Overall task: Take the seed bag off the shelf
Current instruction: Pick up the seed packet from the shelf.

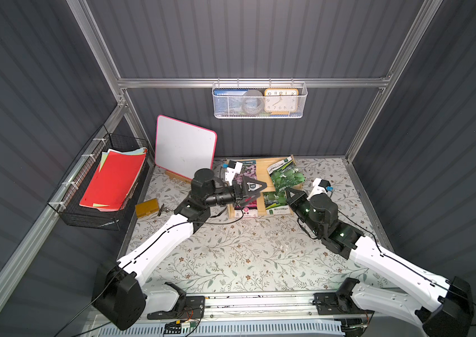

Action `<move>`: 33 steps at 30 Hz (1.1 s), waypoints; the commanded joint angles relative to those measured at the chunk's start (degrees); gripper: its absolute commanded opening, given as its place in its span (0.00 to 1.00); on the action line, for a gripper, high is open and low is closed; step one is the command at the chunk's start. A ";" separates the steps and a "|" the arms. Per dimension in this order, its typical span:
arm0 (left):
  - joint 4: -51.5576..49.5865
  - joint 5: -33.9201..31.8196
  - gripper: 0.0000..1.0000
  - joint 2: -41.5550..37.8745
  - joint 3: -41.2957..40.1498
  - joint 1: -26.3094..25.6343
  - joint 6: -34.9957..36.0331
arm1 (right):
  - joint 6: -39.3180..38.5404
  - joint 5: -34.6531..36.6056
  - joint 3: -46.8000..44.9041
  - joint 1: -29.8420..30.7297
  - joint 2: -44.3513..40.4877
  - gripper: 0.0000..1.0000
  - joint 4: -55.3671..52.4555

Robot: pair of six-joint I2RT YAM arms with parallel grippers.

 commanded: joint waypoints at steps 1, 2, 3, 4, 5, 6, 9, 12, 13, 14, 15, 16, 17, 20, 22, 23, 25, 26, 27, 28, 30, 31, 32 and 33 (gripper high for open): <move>2.13 0.74 1.00 1.46 1.21 -0.76 -4.37 | 0.47 0.26 2.03 0.12 0.41 0.00 2.23; 1.14 0.29 1.00 1.67 1.87 -0.76 -3.98 | 0.72 0.06 2.18 0.16 0.50 0.00 2.39; -0.07 -0.21 1.00 1.88 2.42 -0.76 -3.64 | 0.91 -0.20 2.31 0.14 0.50 0.00 2.63; -0.32 -0.40 1.00 2.25 2.79 -0.85 -3.69 | 1.08 -0.28 2.52 0.19 0.50 0.00 2.89; -0.22 -0.41 1.00 2.55 2.92 -0.85 -3.88 | 1.26 -0.33 2.56 0.12 0.50 0.00 3.08; -0.01 -0.54 1.00 3.03 2.83 -0.85 -4.25 | 1.46 -0.52 2.66 0.13 0.44 0.00 3.27; 2.30 -1.06 1.00 4.65 2.01 -0.85 -5.91 | 2.24 -0.99 2.76 0.18 0.41 0.00 4.10; 7.33 -0.84 1.00 6.91 0.66 -1.11 -9.11 | 2.89 -1.80 2.98 0.16 0.50 0.00 4.92; 8.48 -0.85 1.00 7.72 0.68 -1.27 -9.88 | 3.00 -2.11 3.09 0.14 0.59 0.00 5.14; 9.35 -0.90 1.00 8.42 0.72 -1.37 -10.35 | 3.22 -2.26 3.24 0.20 0.68 0.00 5.20; 9.77 -0.99 1.00 9.21 1.15 -1.61 -10.61 | 3.20 -2.52 3.43 0.13 0.81 0.00 5.32; 10.09 -1.11 1.00 9.95 1.69 -1.87 -10.73 | 3.28 -2.78 3.61 0.13 0.92 0.00 5.32; 10.15 -1.14 1.00 10.50 2.18 -2.03 -10.84 | 3.33 -3.00 3.72 0.20 1.01 0.00 5.38; 10.24 -1.24 1.00 12.61 4.06 -2.51 -10.95 | 3.83 -4.06 3.99 0.16 1.46 0.00 5.58; 10.32 -1.56 1.00 13.79 4.98 -2.69 -11.14 | 4.40 -4.87 3.99 0.16 1.97 0.00 5.92; 10.46 -1.78 1.00 14.19 5.26 -2.78 -11.33 | 4.65 -5.19 3.90 0.16 2.17 0.00 6.14; 11.49 -2.23 1.00 14.93 5.59 -2.85 -12.25 | 5.26 -5.94 3.56 0.16 2.65 0.00 6.75; 12.01 -2.43 1.00 15.17 5.61 -2.87 -12.76 | 5.47 -6.17 3.40 0.13 2.85 0.00 6.96; 12.74 -2.76 1.00 15.38 5.59 -2.87 -13.36 | 5.69 -6.43 3.29 0.17 3.00 0.00 7.12; 13.32 -3.12 1.00 15.49 5.56 -2.87 -13.93 | 5.92 -6.61 3.13 0.17 3.05 0.00 7.24; 14.23 -3.71 1.00 15.66 5.56 -2.87 -14.82 | 6.07 -6.81 2.79 0.12 3.14 0.00 7.49; 14.68 -3.99 1.00 15.62 5.54 -2.87 -15.14 | 6.17 -6.86 2.59 0.13 3.06 0.00 7.60; 14.94 -4.27 0.99 15.64 5.53 -2.87 -15.38 | 6.27 -6.82 2.35 0.12 3.05 0.00 7.67; 15.12 -4.66 0.98 15.57 5.56 -2.87 -15.62 | 6.40 -6.88 2.16 0.19 2.97 0.00 7.78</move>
